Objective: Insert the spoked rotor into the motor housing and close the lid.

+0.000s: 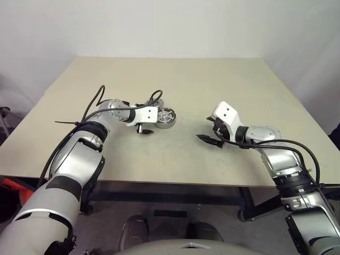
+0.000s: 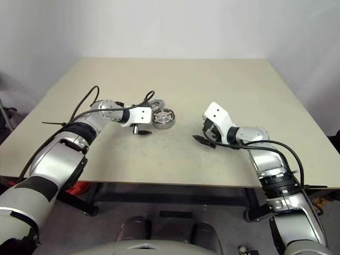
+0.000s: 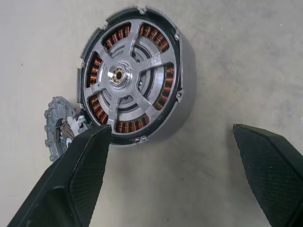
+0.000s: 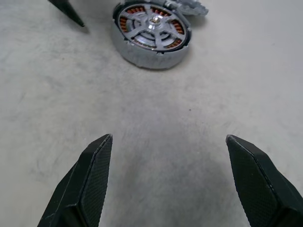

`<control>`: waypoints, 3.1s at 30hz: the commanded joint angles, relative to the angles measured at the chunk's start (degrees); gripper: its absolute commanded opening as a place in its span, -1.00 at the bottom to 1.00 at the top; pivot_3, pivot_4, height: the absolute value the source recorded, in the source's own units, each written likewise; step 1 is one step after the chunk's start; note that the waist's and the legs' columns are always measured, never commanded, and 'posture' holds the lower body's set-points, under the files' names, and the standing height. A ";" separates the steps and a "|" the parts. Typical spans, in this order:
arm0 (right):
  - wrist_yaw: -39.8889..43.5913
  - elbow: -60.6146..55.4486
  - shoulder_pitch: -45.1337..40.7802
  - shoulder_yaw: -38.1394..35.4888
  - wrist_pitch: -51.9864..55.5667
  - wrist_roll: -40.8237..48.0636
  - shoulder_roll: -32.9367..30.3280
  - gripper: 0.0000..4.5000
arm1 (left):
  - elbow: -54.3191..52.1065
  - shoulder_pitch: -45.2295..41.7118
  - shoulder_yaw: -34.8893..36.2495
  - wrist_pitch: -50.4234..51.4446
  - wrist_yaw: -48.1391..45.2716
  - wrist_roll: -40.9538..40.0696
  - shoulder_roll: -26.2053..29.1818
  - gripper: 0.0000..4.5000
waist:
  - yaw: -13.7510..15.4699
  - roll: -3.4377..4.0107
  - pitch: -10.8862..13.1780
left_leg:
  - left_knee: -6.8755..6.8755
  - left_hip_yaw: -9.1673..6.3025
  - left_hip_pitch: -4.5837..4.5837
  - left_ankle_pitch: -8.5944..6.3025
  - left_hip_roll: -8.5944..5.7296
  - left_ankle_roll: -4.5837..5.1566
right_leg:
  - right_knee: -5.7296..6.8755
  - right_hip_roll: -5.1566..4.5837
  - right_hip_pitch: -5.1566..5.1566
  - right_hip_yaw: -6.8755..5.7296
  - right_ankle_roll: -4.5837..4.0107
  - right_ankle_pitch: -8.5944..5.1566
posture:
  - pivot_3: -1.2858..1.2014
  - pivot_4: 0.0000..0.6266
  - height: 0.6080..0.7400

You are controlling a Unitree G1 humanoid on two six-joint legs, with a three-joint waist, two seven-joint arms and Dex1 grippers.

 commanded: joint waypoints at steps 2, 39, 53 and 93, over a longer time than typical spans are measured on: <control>-2.45 -5.62 1.59 -2.96 1.40 1.88 0.72 0.93 | 2.11 -4.15 -1.01 -0.58 2.02 3.23 -0.49 0.92 | 0.18 0.00 0.00 | 0.00 0.00 -0.01 0.00 -0.01 0.00 | 0.00 -0.01 0.00 0.00 0.00 0.00 | 0.03 -1.00 1.00; -11.66 -11.04 4.03 -5.29 3.82 2.88 2.08 0.93 | 5.35 -4.92 -1.61 1.61 4.16 9.68 -5.75 0.92 | 1.31 -0.02 0.01 | 0.00 -0.03 0.02 -0.01 -0.08 0.02 | 0.00 -0.12 0.04 -0.03 0.02 0.01 | 0.03 -1.00 1.00; -14.76 -16.46 7.75 -6.18 5.87 3.29 3.60 0.93 | 5.89 -9.13 -4.21 -0.61 3.88 13.30 -5.72 0.92 | 1.31 -0.03 0.02 | -0.01 -0.07 0.02 -0.01 -0.08 0.02 | -0.02 -0.12 0.04 -0.03 0.03 0.00 | 0.03 -1.00 1.00; -20.87 -24.83 14.45 -8.11 9.21 3.40 6.43 0.94 | 6.60 -9.92 -5.16 -3.18 3.39 14.98 -8.88 0.68 | 1.38 -0.04 0.03 | -0.03 -0.50 -0.01 -0.01 -0.10 0.01 | -0.07 -0.13 0.04 -0.05 0.06 0.01 | 0.03 -1.00 1.00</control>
